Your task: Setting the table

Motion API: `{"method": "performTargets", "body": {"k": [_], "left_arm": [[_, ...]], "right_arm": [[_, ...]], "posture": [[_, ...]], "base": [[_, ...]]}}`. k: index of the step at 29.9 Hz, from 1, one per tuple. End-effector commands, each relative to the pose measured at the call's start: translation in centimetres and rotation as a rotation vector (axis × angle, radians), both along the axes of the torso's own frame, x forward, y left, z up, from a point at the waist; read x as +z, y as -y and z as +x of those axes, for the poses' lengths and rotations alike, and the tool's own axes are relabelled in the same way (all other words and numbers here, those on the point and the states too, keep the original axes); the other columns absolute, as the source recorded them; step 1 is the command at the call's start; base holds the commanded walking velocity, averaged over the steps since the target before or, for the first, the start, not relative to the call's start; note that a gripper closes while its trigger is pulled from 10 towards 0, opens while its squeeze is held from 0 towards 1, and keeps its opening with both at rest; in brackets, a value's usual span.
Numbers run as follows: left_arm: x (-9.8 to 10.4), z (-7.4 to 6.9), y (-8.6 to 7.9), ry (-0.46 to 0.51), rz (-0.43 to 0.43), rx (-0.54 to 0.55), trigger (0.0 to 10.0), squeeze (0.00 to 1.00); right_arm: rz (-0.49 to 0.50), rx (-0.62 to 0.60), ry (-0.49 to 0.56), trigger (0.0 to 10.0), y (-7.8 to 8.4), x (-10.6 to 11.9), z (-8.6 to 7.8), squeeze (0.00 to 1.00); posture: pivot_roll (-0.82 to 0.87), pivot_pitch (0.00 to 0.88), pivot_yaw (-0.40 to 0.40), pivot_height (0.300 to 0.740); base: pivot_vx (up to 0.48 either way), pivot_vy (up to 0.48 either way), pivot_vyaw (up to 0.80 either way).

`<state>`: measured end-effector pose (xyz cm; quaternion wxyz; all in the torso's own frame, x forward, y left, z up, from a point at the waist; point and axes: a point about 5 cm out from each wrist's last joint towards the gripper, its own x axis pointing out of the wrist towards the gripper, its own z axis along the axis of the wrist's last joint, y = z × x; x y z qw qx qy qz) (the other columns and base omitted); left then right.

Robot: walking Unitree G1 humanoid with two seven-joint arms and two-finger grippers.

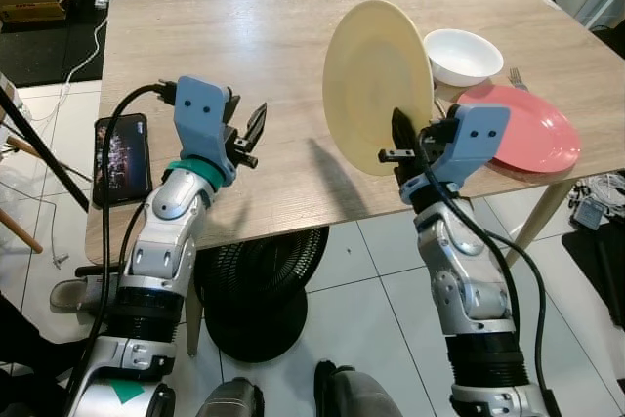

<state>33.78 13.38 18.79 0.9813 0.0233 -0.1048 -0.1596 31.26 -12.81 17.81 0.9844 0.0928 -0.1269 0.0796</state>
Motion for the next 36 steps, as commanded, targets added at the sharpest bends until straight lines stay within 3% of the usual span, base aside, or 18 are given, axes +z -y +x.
{"method": "performTargets", "body": {"k": [1, 29, 36], "left_arm": [[-0.05, 0.17, 0.19, -0.011, -0.008, -0.002, 10.0, 0.0], [0.32, 0.49, 0.54, -0.008, -0.01, -0.003, 10.0, 0.0], [0.11, 0.63, 0.39, -0.015, -0.003, 0.006, 10.0, 0.0]], "right_arm": [[-0.003, -0.007, 0.002, 10.0, 0.03, -0.13, 0.07, 0.0], [0.001, -0.034, -0.008, 10.0, 0.52, -0.03, 0.44, 0.0], [-0.001, -0.016, -0.024, 10.0, -0.08, -0.22, 0.33, 0.0]], "posture": [[0.04, 0.0, -0.007, 0.74], [0.04, 0.0, -0.002, 0.74], [0.03, 0.0, -0.006, 0.74]], "base": [[0.0, 0.0, 0.0], [0.0, 0.0, 0.0], [0.0, 0.0, 0.0]]}}
